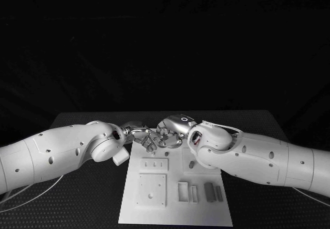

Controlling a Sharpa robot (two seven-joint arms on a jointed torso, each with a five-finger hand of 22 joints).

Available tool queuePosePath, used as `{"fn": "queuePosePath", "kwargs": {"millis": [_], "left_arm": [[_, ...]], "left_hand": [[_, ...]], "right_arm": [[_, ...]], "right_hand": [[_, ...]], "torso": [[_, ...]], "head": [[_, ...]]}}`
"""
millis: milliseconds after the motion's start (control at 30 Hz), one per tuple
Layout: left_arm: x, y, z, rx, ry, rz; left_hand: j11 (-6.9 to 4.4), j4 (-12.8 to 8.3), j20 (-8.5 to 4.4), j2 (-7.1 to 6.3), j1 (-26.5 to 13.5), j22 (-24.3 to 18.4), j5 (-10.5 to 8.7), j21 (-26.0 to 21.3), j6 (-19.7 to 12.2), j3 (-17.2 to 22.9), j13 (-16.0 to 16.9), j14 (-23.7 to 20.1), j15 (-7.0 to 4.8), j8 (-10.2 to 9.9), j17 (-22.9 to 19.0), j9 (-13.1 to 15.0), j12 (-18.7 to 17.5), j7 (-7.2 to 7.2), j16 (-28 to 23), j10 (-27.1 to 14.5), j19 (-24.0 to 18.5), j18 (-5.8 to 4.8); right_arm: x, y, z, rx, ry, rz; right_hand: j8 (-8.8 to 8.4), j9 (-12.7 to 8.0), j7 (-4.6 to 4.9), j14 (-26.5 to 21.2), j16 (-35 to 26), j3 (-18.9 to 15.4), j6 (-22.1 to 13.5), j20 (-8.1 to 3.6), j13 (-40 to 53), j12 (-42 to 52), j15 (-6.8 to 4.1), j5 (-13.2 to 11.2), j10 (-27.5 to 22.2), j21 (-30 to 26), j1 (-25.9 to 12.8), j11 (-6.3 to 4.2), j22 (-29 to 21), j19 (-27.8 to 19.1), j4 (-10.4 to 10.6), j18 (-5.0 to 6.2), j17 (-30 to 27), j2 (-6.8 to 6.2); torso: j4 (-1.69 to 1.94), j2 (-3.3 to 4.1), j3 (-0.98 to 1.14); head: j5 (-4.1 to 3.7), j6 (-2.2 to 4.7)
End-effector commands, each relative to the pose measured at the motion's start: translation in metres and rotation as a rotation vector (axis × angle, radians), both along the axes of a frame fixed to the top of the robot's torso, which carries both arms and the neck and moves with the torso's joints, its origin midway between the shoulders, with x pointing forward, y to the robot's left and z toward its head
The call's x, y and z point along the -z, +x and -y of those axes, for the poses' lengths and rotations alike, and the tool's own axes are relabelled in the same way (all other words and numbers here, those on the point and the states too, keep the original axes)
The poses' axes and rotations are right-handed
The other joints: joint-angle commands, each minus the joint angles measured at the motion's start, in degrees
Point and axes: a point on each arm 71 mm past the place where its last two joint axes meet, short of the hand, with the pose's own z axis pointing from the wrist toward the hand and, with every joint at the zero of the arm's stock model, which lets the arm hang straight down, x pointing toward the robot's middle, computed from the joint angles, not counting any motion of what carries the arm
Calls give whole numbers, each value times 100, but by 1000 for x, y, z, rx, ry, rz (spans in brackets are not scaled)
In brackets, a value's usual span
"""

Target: Assemble the parts on the task board

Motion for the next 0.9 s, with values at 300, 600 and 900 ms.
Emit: {"fn": "queuePosePath", "kwargs": {"millis": [300, 600, 900], "left_arm": [[-1, 0, 3, 21, -11, -6], [-1, 0, 3, 4, 0, 3], [0, 1, -1, 3, 34, 12]], "left_hand": [[-41, -52, -15, 50, 6, 110, 61, 60, 149, 285, 53, 69, -29, 8, 17, 50, 77, -27, 93, 130, -31, 28], [-64, -120, -41, 57, -75, 115, 389, 114, 217, 406, 97, 104, -53, 18, 40, 96, 110, -50, 152, 180, -27, 3], [-126, -213, -99, 58, -172, 115, 802, 197, 351, 479, 187, 209, -121, 73, 93, 224, 206, -110, 289, 305, -13, -32]], "right_arm": [[2, -3, -3, -20, -21, -9], [3, -1, 0, -12, -2, -24], [3, 3, 8, 14, 38, -45]], "right_hand": [[232, 561, 145, -9, -4, 61, 428, -24, -12, -39, -38, 19, -13, -18, 43, -15, 33, 0, -3, 97, -3, 23], [224, 582, 145, -12, -21, 169, 410, -14, -114, -161, -33, 24, -136, -38, 63, -14, 23, 1, 25, 97, -11, -67], [-22, 505, 289, -72, -99, 162, 91, 10, -357, -503, 62, 17, -487, -93, -322, 113, 5, -22, 518, 97, -42, -933]], "torso": [[2, 0, 1], [-4, 0, 0], [-1, -3, 1]], "head": [[3, -11], [17, -11], [23, -26]]}}
